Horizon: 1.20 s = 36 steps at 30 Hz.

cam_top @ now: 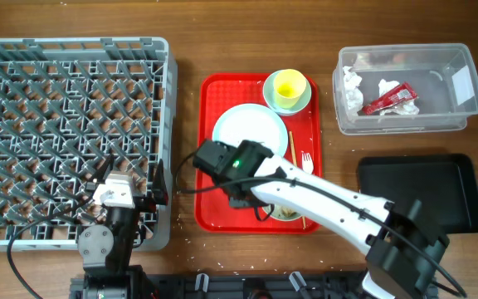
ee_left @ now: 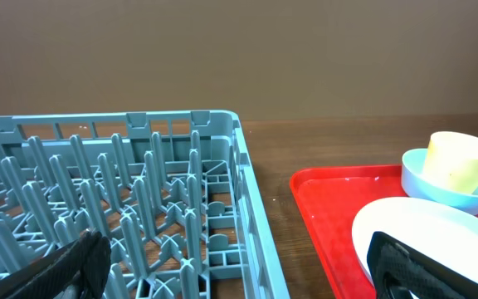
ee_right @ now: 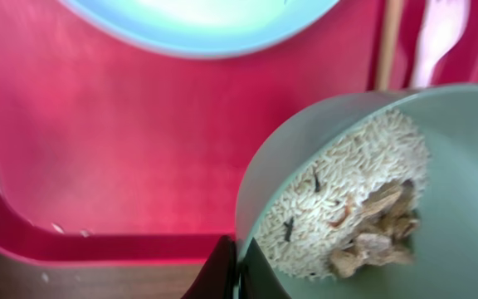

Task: Sort waste into correct bins and load items into the dishwasher rack
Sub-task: 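Carry the bowl to the black tray and tip the rice out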

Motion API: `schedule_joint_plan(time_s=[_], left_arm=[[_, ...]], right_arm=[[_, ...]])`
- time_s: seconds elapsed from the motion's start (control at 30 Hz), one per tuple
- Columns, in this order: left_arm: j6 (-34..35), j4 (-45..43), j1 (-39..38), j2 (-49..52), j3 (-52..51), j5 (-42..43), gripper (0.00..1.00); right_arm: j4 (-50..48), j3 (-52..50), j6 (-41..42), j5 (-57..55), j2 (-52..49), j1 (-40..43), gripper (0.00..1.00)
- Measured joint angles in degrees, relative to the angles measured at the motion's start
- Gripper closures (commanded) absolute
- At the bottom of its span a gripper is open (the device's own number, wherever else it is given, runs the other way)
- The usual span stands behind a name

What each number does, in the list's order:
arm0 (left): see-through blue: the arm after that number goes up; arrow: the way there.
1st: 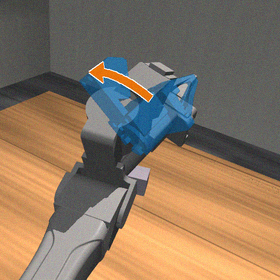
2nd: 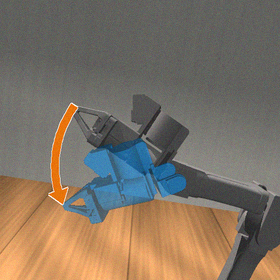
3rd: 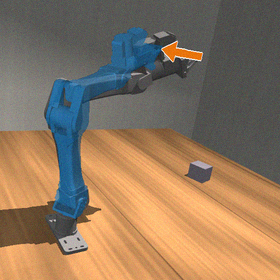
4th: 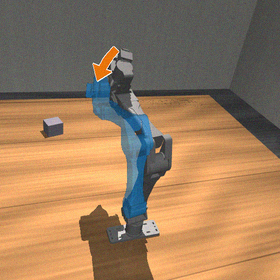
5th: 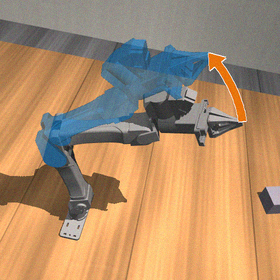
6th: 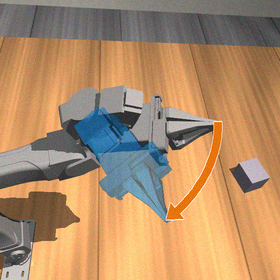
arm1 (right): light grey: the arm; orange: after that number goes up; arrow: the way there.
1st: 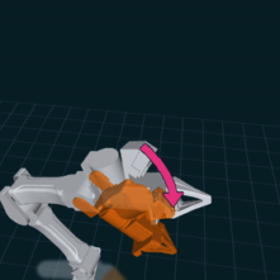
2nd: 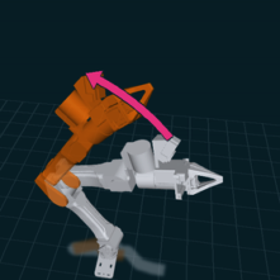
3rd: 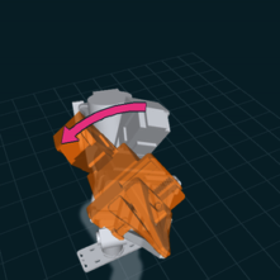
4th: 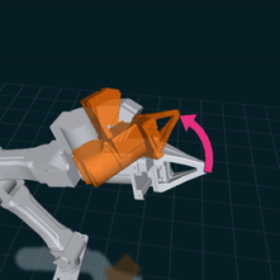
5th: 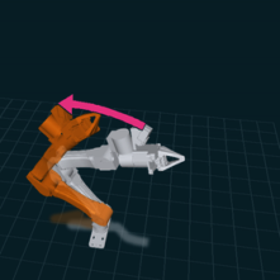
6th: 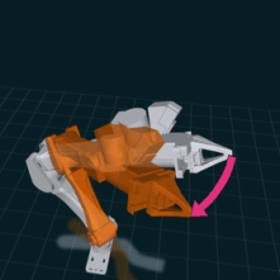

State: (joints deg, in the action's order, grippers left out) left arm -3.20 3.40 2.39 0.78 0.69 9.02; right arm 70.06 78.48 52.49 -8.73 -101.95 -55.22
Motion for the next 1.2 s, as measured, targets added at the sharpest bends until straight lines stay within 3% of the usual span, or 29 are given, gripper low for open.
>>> schedule_joint_plan(time_s=[0.13, 0.3, 0.5, 0.67, 0.97, 1.2], left_arm=[[0.0, 0.0, 0.0, 0.0, 0.0, 0.0, 0.00], [0.0, 0.0, 0.0, 0.0, 0.0, 0.0, 0.00], [0.0, 0.0, 0.0, 0.0, 0.0, 0.0, 0.00], [0.0, 0.0, 0.0, 0.0, 0.0, 0.0, 0.00], [0.0, 0.0, 0.0, 0.0, 0.0, 0.0, 0.00], [0.0, 0.0, 0.0, 0.0, 0.0, 0.0, 0.00]], right_arm=[[3.4, 0.7, 0.4, -0.5, 0.0, 9.0, 0.96], [4.5, 0.7, -3.7, 3.2, 3.8, 30.1, 0.96], [4.8, 0.8, -19.1, 15.2, 12.0, 58.0, 0.96], [5.8, 0.6, -31.1, 25.6, 12.0, 77.0, 0.96], [6.2, -7.3, -45.9, 44.7, 12.0, 98.4, 0.96], [6.7, -9.5, -53.4, 53.3, 10.6, 108.5, 0.96]])
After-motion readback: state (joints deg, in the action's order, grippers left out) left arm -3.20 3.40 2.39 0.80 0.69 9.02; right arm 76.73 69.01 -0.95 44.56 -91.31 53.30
